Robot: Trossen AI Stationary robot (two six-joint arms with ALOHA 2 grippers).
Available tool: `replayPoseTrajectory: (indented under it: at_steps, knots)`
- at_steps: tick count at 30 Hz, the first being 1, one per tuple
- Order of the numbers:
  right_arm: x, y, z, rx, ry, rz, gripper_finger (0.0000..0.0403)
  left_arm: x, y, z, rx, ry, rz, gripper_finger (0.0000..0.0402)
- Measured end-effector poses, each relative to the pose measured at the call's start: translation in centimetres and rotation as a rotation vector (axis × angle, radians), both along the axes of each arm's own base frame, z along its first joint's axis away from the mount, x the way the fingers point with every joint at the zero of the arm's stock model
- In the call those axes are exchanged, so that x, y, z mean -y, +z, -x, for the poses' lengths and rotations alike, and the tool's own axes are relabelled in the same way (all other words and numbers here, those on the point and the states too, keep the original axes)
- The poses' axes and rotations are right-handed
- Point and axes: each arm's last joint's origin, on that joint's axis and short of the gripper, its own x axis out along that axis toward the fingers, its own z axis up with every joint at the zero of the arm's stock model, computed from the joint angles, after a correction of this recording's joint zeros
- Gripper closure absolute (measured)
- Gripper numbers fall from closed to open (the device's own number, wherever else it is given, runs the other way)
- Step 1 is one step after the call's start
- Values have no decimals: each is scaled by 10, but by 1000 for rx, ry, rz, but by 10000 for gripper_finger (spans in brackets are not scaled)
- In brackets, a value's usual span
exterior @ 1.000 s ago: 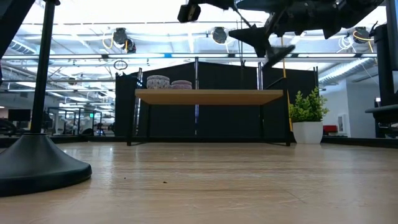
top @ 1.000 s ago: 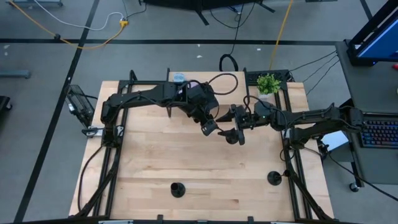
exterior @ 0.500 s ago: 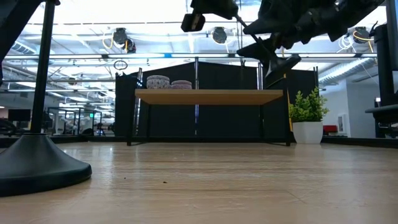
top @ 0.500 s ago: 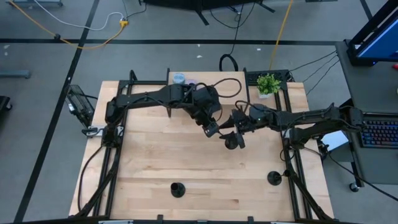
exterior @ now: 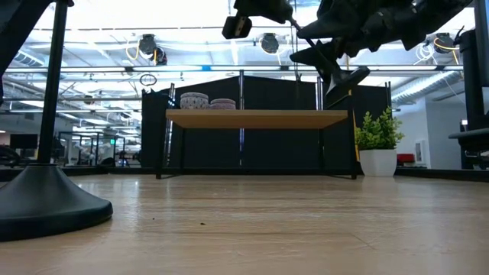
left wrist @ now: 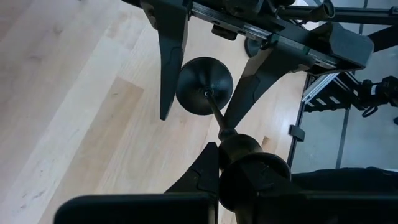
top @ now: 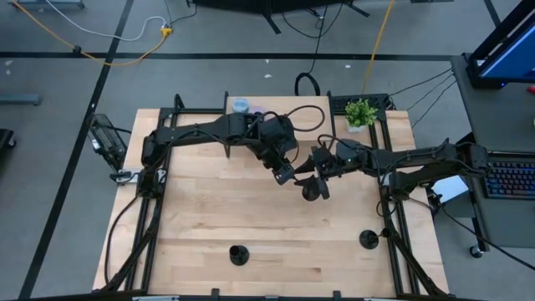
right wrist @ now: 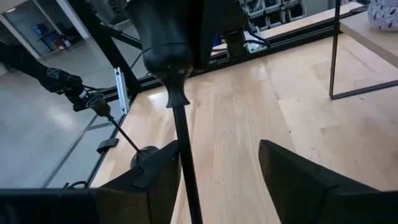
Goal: Pick & Place candle stick holders
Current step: Put the left black candlestick holder on the shelf
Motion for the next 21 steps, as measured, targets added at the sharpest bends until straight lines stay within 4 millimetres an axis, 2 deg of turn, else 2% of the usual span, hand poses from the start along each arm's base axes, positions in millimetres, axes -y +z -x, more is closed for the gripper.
replayPoseTrajectory:
  at_steps: [13,21]
  knots:
    - [0,1,0,12,-2,2,200,1,0,0,-1,13,-13,387]
    - [0,1,0,15,4,2,248,2,-13,-10,-24,-2,-3,388]
